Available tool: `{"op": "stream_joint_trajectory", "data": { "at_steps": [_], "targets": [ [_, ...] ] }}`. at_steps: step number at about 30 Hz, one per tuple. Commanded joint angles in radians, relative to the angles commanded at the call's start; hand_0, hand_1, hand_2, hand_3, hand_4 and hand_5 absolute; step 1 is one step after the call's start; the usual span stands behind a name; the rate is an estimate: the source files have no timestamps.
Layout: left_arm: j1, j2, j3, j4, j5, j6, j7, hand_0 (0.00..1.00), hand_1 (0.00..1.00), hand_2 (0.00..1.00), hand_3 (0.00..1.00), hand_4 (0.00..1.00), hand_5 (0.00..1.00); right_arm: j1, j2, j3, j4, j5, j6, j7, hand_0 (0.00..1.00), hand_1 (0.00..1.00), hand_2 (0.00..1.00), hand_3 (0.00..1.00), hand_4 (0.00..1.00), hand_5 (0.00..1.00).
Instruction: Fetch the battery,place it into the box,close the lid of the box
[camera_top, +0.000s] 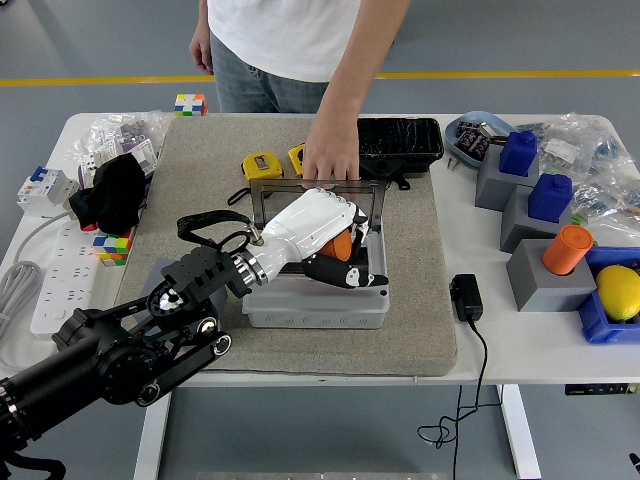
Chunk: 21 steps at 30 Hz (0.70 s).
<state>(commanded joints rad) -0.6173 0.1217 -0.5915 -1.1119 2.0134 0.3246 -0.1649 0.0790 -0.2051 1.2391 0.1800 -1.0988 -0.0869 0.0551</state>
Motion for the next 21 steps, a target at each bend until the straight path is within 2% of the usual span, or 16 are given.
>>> {"op": "stream_joint_trajectory", "data": {
  "at_steps": [2,3,8,9,14,15,20,21],
  "targets": [
    [-0.001,0.000,-0.001,0.001,-0.003,-0.002,-0.003,0.220,0.212,0.207,0.203,0.993,0.748,0.001,0.000,0.000,0.000,0.000,0.000,0.000,0.863,0.860,0.825,0.848,0.998,0.998],
    [-0.001,0.000,-0.002,0.001,-0.004,-0.001,-0.004,0.276,0.288,0.242,0.214,0.994,0.760,0.001,0.000,-0.001,0.000,0.001,0.000,0.000,0.861,0.860,0.825,0.849,0.998,0.998],
    [-0.002,0.000,-0.004,0.002,-0.008,-0.006,-0.008,0.276,0.288,0.242,0.214,0.994,0.760,0.001,0.000,0.000,0.000,0.000,0.000,-0.001,0.861,0.860,0.825,0.849,0.998,0.998],
    [-0.002,0.000,-0.004,0.002,-0.009,-0.007,-0.008,0.343,0.415,0.310,0.223,0.998,0.762,0.001,0.001,-0.001,0.000,0.000,-0.001,0.000,0.861,0.858,0.824,0.847,0.998,0.998],
    [-0.002,0.000,-0.003,0.003,-0.019,-0.015,-0.012,0.343,0.415,0.310,0.223,0.998,0.762,0.002,0.000,0.001,0.000,-0.001,-0.001,-0.001,0.861,0.858,0.824,0.847,0.998,0.998],
    [-0.002,0.000,-0.004,0.004,-0.022,-0.017,-0.014,0.512,0.613,0.418,0.243,0.998,0.773,0.002,0.000,-0.001,0.000,0.001,-0.001,0.000,0.862,0.859,0.824,0.847,0.998,0.998],
    [-0.002,-0.001,-0.006,0.003,-0.023,-0.018,-0.016,0.512,0.613,0.418,0.243,0.998,0.773,0.002,0.000,-0.001,0.000,0.001,0.000,-0.001,0.862,0.859,0.824,0.847,0.998,0.998],
    [-0.002,-0.001,-0.007,0.003,-0.023,-0.018,-0.016,0.664,0.735,0.591,0.338,0.998,0.798,0.001,0.000,-0.002,0.000,0.002,0.000,0.000,0.862,0.857,0.824,0.847,0.998,0.998]
  ]
}}
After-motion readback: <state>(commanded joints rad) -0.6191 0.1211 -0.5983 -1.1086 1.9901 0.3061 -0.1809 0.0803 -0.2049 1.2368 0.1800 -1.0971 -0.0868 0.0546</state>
